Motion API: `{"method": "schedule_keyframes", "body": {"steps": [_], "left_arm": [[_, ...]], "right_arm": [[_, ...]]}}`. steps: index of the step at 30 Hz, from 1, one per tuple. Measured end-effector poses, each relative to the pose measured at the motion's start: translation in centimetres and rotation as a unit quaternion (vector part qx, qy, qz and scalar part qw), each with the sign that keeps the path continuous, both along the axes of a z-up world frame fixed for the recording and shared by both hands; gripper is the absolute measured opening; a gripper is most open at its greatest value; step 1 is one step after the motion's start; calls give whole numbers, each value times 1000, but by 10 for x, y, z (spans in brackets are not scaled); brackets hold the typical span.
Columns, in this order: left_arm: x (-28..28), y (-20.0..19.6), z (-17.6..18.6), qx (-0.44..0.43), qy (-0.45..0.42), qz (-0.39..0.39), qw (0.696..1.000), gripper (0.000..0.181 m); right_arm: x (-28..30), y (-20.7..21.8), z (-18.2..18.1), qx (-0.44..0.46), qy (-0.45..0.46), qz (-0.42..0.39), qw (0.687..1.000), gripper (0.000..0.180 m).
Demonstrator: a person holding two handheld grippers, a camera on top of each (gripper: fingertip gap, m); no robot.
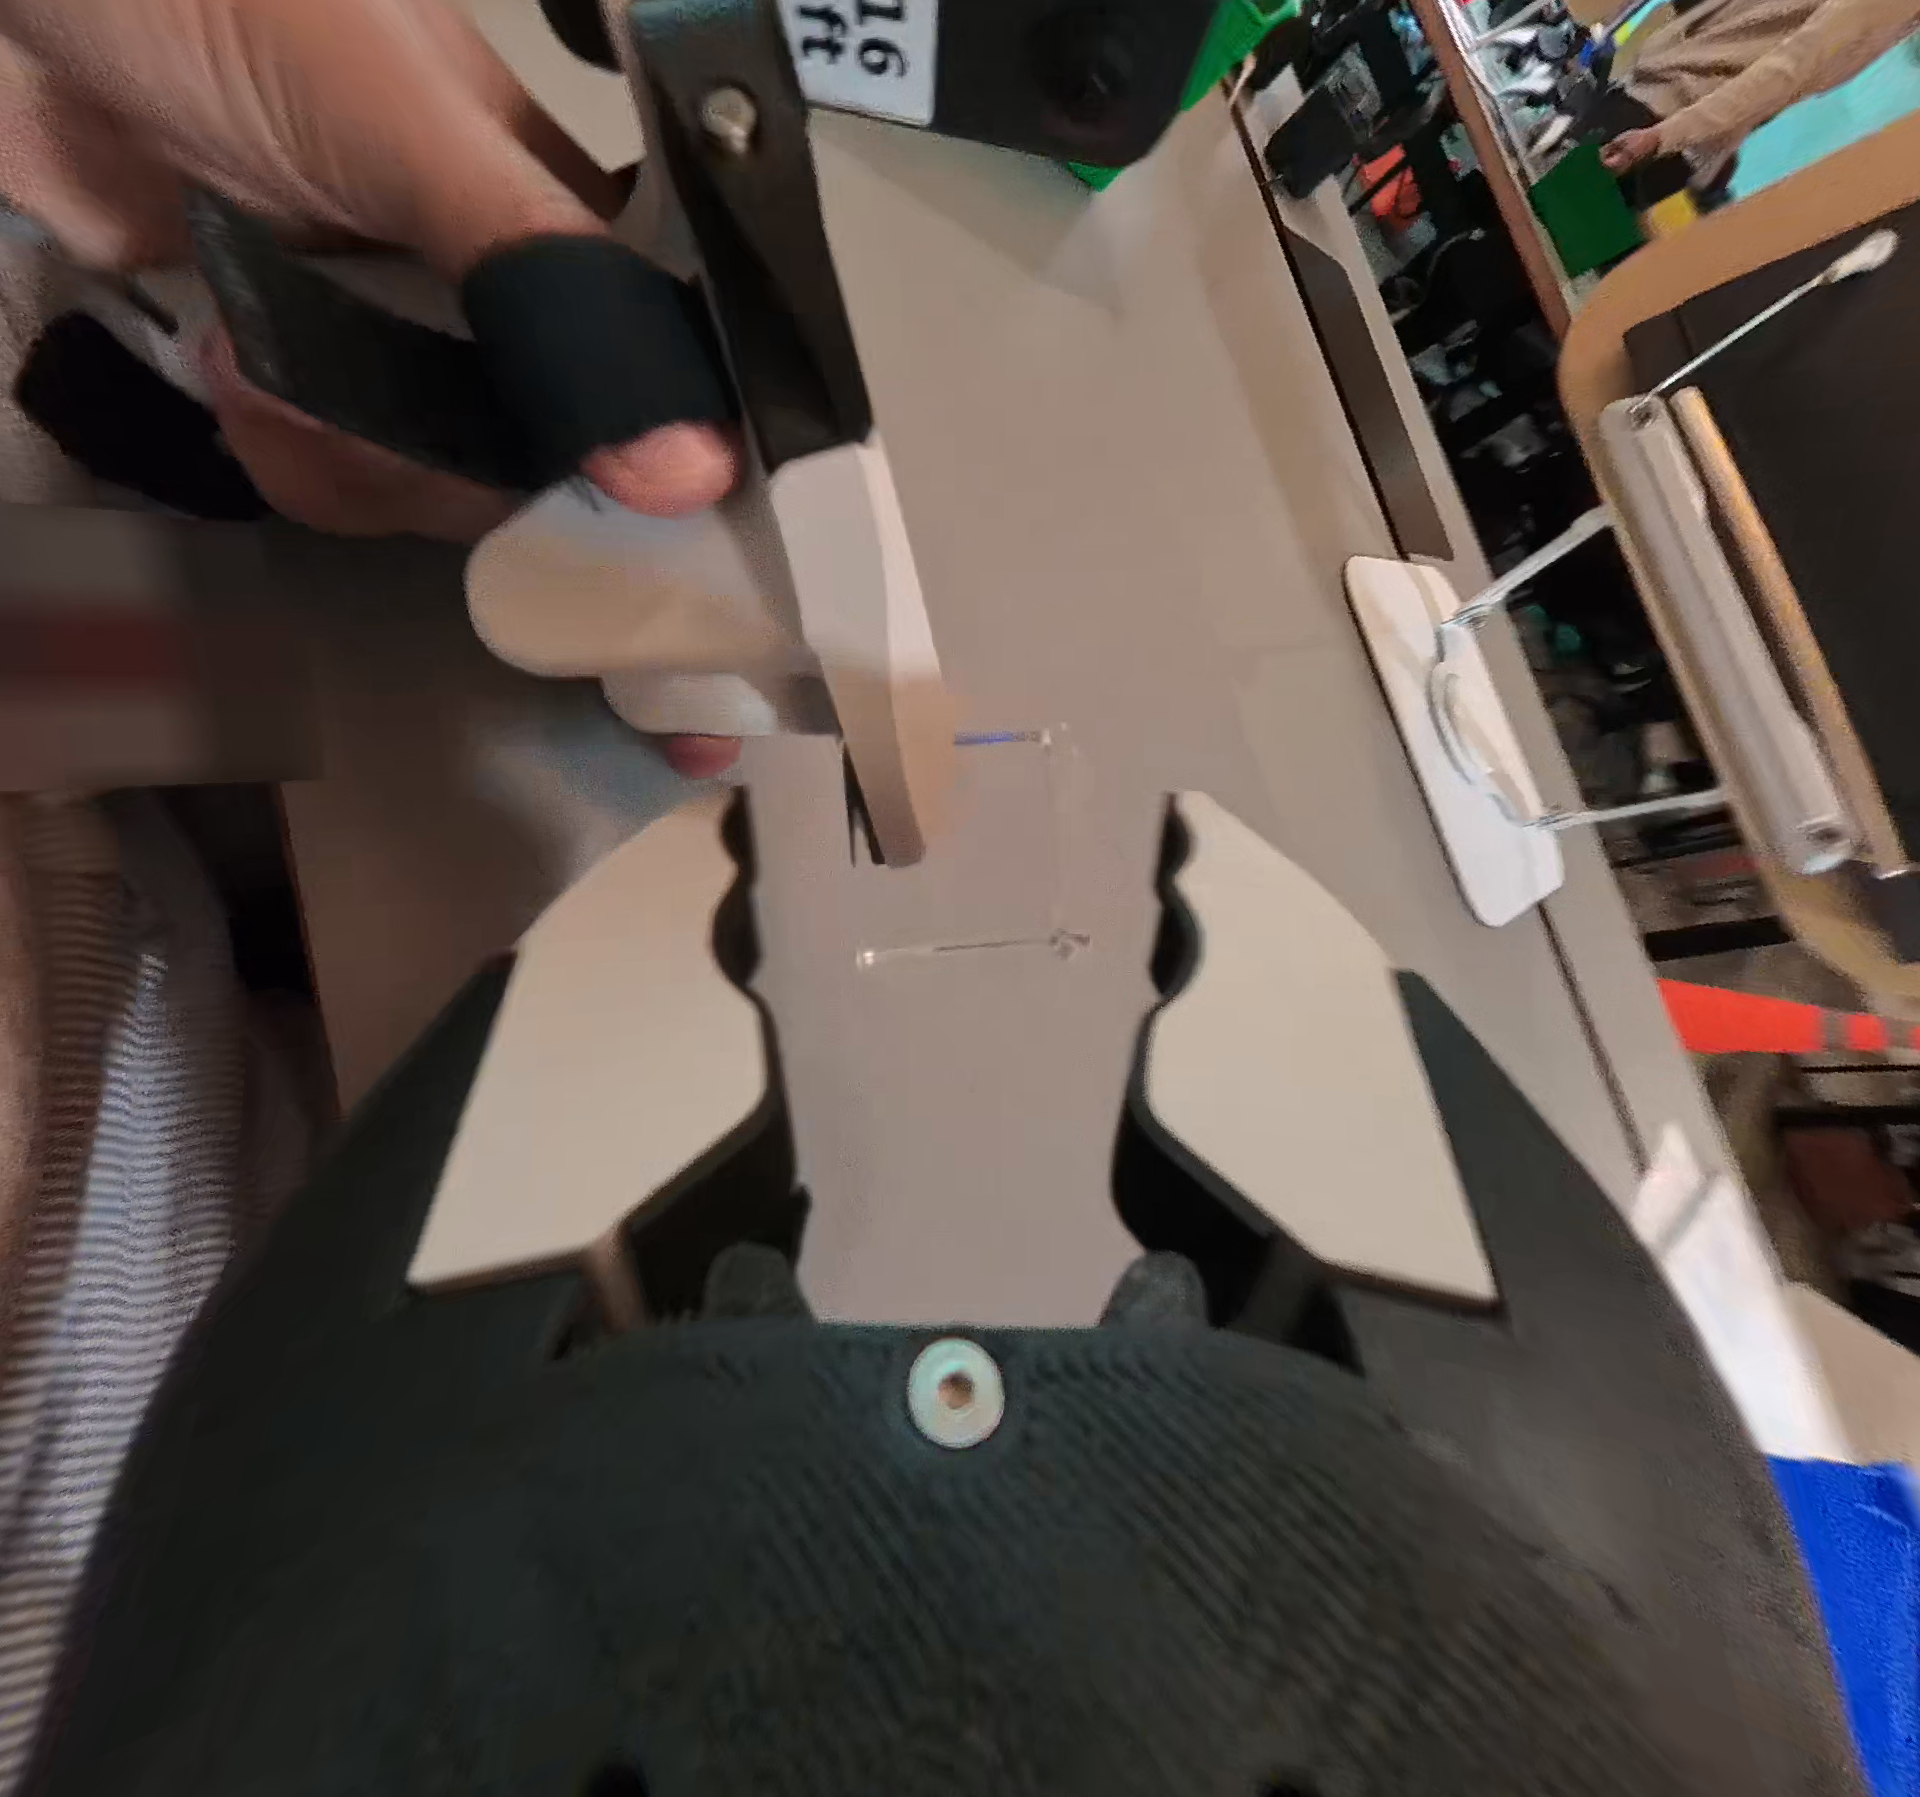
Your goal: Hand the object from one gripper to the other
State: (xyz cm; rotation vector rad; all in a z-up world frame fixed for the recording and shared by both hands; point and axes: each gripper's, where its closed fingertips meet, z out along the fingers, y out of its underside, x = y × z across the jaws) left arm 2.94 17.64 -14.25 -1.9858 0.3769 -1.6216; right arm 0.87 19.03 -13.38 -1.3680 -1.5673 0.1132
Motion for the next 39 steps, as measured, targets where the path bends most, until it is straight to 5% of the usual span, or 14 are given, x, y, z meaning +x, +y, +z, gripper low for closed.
{"method": "schedule_keyframes", "body": {"steps": [2, 7, 13, 16, 20, 24, 35, 39], "left_arm": [[-2, 2, 9, -3, -33, 2, 999, 45], [-10, 7, 29, 6, -103, 12, 995, 45], [-14, 9, 42, 35, -139, 20, 989, 44], [-13, 7, 47, 59, -137, 20, 989, 45], [-8, 1, 46, 85, -117, 6, 989, 45], [-1, -8, 47, 104, -110, -16, 988, 45], [3, -13, 52, 121, -98, -21, 988, 46], [-1, -8, 52, 114, -103, -7, 988, 52]], "right_arm": [[1, 5, 1, -45, 34, 2, 998, 102], [5, 9, 25, -206, 203, 39, 957, 108], [17, 12, 70, -472, 431, 77, 765, 91], [13, 11, 61, -544, 435, 69, 715, 87], [3, -1, 55, -574, 408, 78, 706, 76], [-1, -12, 51, -587, 389, 91, 704, 45], [3, -16, 57, -574, 378, 105, 719, 45], [15, -5, 78, -521, 394, 95, 751, 46]]}}
